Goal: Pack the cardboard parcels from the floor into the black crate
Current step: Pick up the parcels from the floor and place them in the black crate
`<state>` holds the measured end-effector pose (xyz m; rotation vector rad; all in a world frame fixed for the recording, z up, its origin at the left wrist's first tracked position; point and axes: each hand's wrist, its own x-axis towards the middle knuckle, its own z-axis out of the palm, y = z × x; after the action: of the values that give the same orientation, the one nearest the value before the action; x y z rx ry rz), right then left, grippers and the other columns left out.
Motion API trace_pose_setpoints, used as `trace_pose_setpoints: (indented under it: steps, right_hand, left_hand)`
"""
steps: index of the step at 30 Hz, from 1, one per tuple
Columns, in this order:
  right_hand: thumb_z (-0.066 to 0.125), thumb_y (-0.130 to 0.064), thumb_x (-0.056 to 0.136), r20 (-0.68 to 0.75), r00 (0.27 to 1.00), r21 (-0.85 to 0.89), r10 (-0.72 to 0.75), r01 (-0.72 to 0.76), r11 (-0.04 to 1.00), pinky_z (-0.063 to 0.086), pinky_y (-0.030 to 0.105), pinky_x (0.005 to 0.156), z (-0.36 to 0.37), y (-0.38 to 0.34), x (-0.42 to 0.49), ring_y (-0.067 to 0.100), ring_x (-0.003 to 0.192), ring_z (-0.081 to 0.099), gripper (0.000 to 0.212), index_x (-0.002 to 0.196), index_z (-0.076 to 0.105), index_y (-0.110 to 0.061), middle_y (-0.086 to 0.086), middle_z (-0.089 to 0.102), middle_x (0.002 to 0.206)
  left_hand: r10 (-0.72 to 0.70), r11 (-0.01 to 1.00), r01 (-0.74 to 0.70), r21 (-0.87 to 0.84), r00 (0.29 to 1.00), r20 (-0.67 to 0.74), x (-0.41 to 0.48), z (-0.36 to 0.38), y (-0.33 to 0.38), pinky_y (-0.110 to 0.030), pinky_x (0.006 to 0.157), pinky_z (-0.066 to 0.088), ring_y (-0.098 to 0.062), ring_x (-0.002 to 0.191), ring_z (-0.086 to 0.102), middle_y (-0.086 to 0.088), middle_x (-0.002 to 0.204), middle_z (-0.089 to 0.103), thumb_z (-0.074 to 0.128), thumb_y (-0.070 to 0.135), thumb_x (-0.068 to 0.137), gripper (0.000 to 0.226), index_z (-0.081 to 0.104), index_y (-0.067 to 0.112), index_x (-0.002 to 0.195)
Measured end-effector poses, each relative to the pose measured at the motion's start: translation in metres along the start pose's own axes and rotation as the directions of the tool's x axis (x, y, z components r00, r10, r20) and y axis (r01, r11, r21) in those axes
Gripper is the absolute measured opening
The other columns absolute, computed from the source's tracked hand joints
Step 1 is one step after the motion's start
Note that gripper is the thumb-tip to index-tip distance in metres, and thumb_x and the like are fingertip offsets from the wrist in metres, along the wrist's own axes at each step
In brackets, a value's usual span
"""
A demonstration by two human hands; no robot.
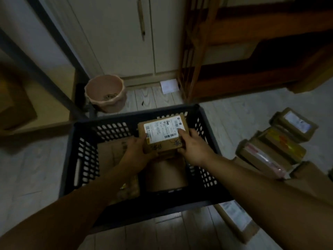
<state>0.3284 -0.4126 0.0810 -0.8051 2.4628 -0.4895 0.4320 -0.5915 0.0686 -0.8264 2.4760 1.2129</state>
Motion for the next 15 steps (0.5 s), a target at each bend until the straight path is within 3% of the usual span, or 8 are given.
trace_pose_setpoints:
  steps: [3, 7, 15]
  right_hand:
    - [0.055, -0.026, 0.093, -0.026, 1.0, -0.055, 0.005, -0.007, 0.998, 0.036, 0.037, 0.107, 0.041, 0.022, 0.026, 0.028, 0.131, 0.039, 0.069, 0.151, 0.016, -0.025, 0.012, 0.026, 0.149]
    - [0.052, -0.023, 0.094, -0.068, 0.997, -0.106, 0.027, -0.035, 0.994, 0.037, 0.036, 0.105, 0.074, 0.039, 0.05, 0.03, 0.126, 0.042, 0.066, 0.15, 0.017, -0.023, 0.015, 0.03, 0.145]
    - [0.052, -0.016, 0.091, -0.111, 0.99, -0.133, 0.084, -0.099, 0.986, 0.039, 0.04, 0.107, 0.089, 0.048, 0.051, 0.031, 0.124, 0.04, 0.059, 0.144, 0.027, -0.021, 0.014, 0.026, 0.144]
  left_hand:
    - [0.021, 0.995, -0.018, 0.1, 0.999, -0.03, 0.029, 0.024, -0.027, -0.037, 0.108, 0.035, -0.024, 0.13, 0.04, -0.005, 0.146, 0.035, 0.07, 0.034, 0.08, 0.078, 0.03, 0.029, 0.146]
    - [0.056, 0.996, -0.049, 0.07, 0.994, -0.093, 0.053, 0.05, -0.047, -0.034, 0.105, 0.036, -0.022, 0.127, 0.04, -0.006, 0.144, 0.032, 0.068, 0.027, 0.084, 0.077, 0.026, 0.026, 0.148]
    - [0.045, 0.999, -0.047, -0.026, 0.997, -0.067, 0.056, 0.07, -0.049, -0.034, 0.107, 0.035, -0.021, 0.127, 0.044, -0.006, 0.143, 0.039, 0.064, 0.013, 0.086, 0.067, 0.033, 0.022, 0.145]
